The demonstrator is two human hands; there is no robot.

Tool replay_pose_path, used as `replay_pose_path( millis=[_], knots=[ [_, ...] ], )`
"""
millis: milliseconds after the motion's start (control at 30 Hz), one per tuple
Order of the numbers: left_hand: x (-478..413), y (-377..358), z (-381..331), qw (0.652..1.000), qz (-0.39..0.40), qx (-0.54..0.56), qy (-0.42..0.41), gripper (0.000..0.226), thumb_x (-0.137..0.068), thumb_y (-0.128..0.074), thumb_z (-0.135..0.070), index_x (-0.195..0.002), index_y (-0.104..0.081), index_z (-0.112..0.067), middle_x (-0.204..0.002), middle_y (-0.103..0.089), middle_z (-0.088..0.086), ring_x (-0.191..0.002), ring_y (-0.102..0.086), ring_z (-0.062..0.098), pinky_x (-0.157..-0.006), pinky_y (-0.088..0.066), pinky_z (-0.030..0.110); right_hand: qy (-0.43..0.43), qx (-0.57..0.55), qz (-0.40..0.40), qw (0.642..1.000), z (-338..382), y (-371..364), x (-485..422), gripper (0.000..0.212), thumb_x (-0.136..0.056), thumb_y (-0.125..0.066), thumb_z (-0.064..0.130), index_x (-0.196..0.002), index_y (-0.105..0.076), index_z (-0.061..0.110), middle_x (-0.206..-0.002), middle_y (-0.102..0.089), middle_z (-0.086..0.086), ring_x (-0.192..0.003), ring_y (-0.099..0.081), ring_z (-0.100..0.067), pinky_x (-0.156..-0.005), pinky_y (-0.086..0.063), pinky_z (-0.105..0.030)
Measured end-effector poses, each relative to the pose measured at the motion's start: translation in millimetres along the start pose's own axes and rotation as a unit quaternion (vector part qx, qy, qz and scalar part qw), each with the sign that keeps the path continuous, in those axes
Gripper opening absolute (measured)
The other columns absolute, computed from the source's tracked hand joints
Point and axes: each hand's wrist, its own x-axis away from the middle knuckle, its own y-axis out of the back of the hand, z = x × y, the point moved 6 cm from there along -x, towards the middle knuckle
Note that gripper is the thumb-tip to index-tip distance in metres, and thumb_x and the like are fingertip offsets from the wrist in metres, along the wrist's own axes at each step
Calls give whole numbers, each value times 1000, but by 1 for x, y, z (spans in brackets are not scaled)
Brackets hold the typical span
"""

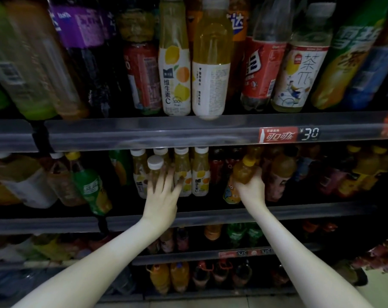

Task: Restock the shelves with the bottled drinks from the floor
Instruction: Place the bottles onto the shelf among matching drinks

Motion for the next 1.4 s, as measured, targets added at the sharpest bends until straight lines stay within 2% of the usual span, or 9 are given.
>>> replay_pose_path(
  millis=[133,267,400,500,633,767,1033,1267,1400],
  knots=[
    [-2,-6,-3,1000,12,-7,16,73,-36,-89,-13,-106,-67,-10,-140,-32,23,-129,-32,42,-90,-42,65,5,111,-23,994,-8,8,-30,51,-90,-62,30,-126,-41,0,-115,-54,-17,-103,-54,-33,-79,-36,-27],
    [-7,-8,-13,1000,-13,-23,4,68,-37,-87,-13,-103,-68,-12,-141,-32,22,-131,-31,42,-100,-29,67,45,272,-58,959,-1,20,-33,84,-85,-70,35,-144,-24,-3,-140,-35,-24,-127,-39,-37,-103,-36,-35],
    [-14,-7,-21,998,-31,-46,-9,72,-33,-87,-11,-103,-70,-11,-137,-35,21,-130,-32,41,-102,-19,63,135,346,-52,927,-8,17,-21,96,-64,-86,12,-140,-28,1,-133,-44,-33,-113,-48,-51,-83,-51,-52],
    [-17,-11,-18,997,-22,-66,-16,78,-22,-88,-6,-98,-72,-8,-135,-43,23,-128,-34,40,-105,-18,60,148,401,-40,903,-10,20,-15,84,-75,-70,-5,-147,-28,9,-146,-31,-33,-128,-37,-51,-95,-44,-55],
    [-11,-19,-6,994,-2,-98,-39,67,-31,-90,-9,-96,-73,-8,-133,-49,21,-128,-34,39,-112,-10,54,138,437,-29,888,-6,20,-11,79,-84,-60,-2,-152,-23,16,-155,-14,-27,-140,-20,-45,-106,-31,-53],
    [6,-13,11,996,-10,-71,-45,66,-44,-88,-16,-106,-69,-10,-134,-38,18,-124,-37,37,-109,-19,57,174,436,-48,882,1,-1,9,89,-74,-78,15,-147,-27,16,-146,-31,-31,-130,-32,-47,-102,-32,-60],
    [62,-1,89,999,-1,-44,22,92,-49,-84,-15,-133,-46,-14,-140,-34,21,-131,-33,38,-110,-14,59,326,330,47,885,49,-113,99,78,-66,-85,12,-130,-41,9,-122,-53,-28,-108,-55,-46,-84,-50,-56],
    [96,11,185,985,-5,73,158,88,-67,-75,-6,-143,-31,-9,-141,-36,31,-130,-33,47,-104,-35,63,400,207,178,875,97,-207,157,67,-85,-70,11,-141,-33,12,-134,-47,-20,-121,-48,-38,-100,-46,-46],
    [87,12,214,945,31,239,222,72,-91,-57,-9,-149,-16,-3,-132,-39,28,-116,-47,44,-91,-46,44,349,162,249,889,117,-250,172,63,-98,-53,20,-150,-19,16,-149,-31,-7,-139,-25,-20,-110,-26,-26]
  ],
)
